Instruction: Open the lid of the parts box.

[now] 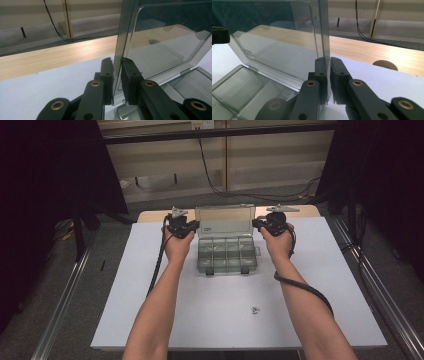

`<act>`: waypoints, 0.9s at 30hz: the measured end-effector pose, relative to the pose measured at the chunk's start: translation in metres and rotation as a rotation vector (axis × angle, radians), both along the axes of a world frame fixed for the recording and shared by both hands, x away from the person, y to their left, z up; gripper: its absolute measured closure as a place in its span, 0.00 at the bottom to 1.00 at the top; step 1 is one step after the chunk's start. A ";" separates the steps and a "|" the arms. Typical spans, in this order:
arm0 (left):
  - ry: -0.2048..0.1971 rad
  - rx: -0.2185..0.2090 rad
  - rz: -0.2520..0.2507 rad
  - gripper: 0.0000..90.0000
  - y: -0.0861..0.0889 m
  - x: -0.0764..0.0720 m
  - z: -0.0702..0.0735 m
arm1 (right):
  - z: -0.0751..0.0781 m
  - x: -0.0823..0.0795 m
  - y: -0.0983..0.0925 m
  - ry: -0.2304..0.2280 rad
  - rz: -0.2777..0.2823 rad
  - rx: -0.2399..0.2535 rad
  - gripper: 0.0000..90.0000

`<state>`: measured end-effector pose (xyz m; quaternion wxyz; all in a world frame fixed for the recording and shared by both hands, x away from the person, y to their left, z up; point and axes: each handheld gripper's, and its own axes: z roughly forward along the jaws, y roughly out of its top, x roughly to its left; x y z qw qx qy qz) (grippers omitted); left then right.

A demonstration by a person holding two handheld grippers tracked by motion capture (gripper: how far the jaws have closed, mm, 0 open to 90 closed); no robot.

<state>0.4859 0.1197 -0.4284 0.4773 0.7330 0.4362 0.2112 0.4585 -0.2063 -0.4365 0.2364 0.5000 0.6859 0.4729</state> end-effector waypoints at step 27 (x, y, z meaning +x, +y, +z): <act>0.031 -0.014 -0.010 0.84 -0.001 0.001 -0.006 | -0.004 -0.002 0.002 0.013 0.005 -0.011 0.90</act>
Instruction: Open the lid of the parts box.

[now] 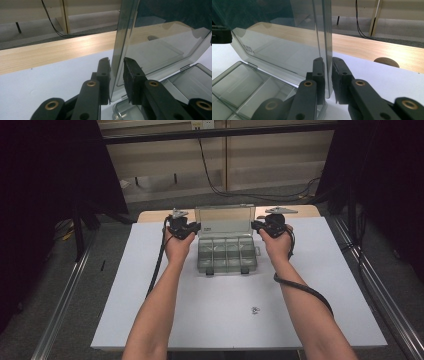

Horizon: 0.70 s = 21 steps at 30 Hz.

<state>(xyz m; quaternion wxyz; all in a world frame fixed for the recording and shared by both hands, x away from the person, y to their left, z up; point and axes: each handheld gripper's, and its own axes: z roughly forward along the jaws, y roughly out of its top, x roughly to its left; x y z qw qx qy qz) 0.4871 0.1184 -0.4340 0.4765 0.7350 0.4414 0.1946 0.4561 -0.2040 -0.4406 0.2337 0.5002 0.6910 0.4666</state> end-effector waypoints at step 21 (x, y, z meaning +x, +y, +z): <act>0.016 -0.007 0.009 0.95 0.002 0.010 -0.006 | -0.006 0.010 -0.003 -0.001 0.007 -0.019 0.96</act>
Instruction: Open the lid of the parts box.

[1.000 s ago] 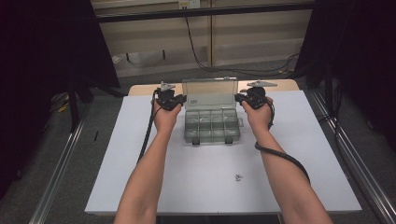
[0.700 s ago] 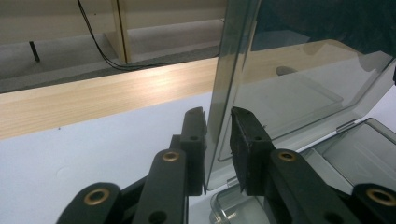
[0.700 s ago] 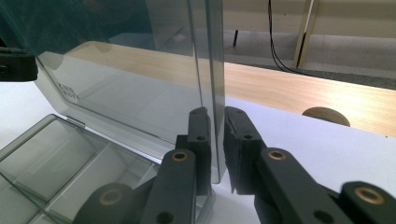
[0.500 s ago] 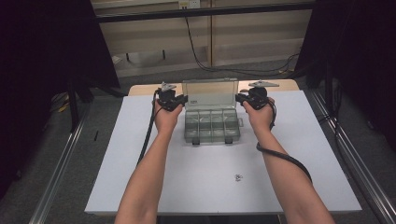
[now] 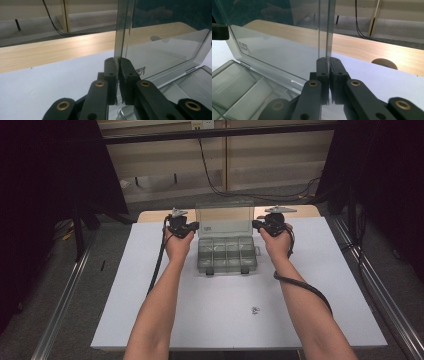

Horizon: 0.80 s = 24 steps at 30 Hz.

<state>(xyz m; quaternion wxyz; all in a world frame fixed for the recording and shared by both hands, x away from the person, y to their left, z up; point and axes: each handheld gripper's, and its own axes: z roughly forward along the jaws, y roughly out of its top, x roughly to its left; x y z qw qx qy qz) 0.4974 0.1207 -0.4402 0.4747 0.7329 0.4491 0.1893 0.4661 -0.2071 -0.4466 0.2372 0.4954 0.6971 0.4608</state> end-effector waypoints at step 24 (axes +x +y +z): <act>-0.013 0.007 -0.015 0.71 0.003 -0.006 0.007 | 0.004 -0.001 0.005 0.000 0.017 0.029 0.74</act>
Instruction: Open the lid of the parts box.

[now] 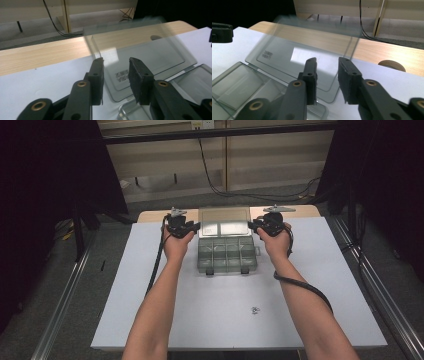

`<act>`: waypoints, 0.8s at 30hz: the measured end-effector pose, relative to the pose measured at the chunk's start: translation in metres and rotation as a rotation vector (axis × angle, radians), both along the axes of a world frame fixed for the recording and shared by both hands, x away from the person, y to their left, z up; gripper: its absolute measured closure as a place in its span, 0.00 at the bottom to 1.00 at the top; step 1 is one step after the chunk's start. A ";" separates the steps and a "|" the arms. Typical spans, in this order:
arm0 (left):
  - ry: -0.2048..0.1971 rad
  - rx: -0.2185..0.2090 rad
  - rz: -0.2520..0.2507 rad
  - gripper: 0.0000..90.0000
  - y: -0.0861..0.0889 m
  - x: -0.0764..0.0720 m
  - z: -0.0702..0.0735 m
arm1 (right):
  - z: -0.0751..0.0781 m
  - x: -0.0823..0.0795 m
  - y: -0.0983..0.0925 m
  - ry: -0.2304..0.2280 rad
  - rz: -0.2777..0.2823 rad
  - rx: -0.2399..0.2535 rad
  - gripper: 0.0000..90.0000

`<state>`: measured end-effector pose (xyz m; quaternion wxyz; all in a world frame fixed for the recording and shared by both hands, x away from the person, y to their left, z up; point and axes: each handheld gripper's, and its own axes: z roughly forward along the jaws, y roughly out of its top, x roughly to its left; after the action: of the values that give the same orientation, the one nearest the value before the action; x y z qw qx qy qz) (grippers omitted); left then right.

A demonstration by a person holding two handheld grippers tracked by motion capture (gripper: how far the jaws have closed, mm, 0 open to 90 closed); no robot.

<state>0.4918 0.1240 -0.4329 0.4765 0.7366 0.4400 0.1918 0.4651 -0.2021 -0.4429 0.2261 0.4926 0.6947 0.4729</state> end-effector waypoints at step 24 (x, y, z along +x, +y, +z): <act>-0.055 -0.069 -0.047 0.39 0.010 -0.032 0.012 | 0.010 -0.033 -0.011 -0.041 0.054 0.050 0.31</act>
<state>0.4594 0.1339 -0.4208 0.5179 0.7242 0.4158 0.1854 0.4323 -0.2131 -0.4325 0.2153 0.4694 0.6909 0.5059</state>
